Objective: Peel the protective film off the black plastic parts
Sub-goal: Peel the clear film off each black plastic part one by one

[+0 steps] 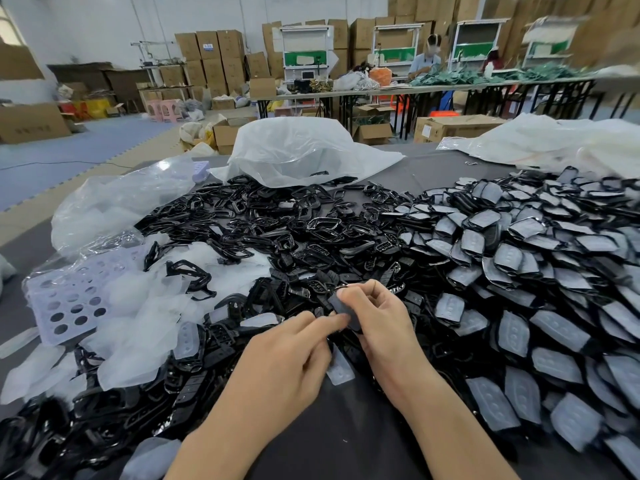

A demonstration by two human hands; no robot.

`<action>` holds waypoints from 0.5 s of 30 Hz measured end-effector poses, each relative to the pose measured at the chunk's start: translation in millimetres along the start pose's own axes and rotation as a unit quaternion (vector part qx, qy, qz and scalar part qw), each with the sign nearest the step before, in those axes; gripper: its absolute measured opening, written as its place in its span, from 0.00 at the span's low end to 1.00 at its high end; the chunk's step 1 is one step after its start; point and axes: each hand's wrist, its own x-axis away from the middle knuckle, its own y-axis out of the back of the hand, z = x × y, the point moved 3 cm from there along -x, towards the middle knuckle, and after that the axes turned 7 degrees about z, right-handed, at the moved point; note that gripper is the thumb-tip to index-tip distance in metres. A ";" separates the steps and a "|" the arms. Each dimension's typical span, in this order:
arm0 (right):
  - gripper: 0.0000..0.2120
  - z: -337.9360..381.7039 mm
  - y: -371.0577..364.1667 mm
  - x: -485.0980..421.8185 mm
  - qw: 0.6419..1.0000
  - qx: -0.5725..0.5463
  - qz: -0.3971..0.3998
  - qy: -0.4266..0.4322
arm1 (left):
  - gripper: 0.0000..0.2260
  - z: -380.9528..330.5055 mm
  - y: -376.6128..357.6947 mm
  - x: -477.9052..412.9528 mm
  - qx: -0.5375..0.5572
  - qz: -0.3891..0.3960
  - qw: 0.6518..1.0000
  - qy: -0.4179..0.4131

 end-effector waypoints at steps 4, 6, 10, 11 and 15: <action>0.10 -0.7 0.6 0.0 1.000 -0.019 0.008 -0.012 | 0.16 -11.7 -7.3 0.8 0.027 0.034 0.999 -0.015; 0.11 -0.9 0.1 -0.4 1.000 -0.023 0.012 -0.017 | 0.15 -13.3 -5.9 0.7 0.030 0.023 0.999 -0.006; 0.10 0.0 -0.5 0.2 0.999 0.042 0.009 0.004 | 0.12 -5.5 3.9 0.5 0.020 -0.018 0.999 0.024; 0.08 -0.4 -2.2 1.3 0.999 0.050 0.016 0.005 | 0.12 -2.8 5.5 0.4 0.002 -0.023 0.999 0.030; 0.07 -4.5 -7.2 3.5 0.998 0.045 0.034 -0.019 | 0.09 10.9 12.4 -0.4 -0.046 -0.073 0.993 0.074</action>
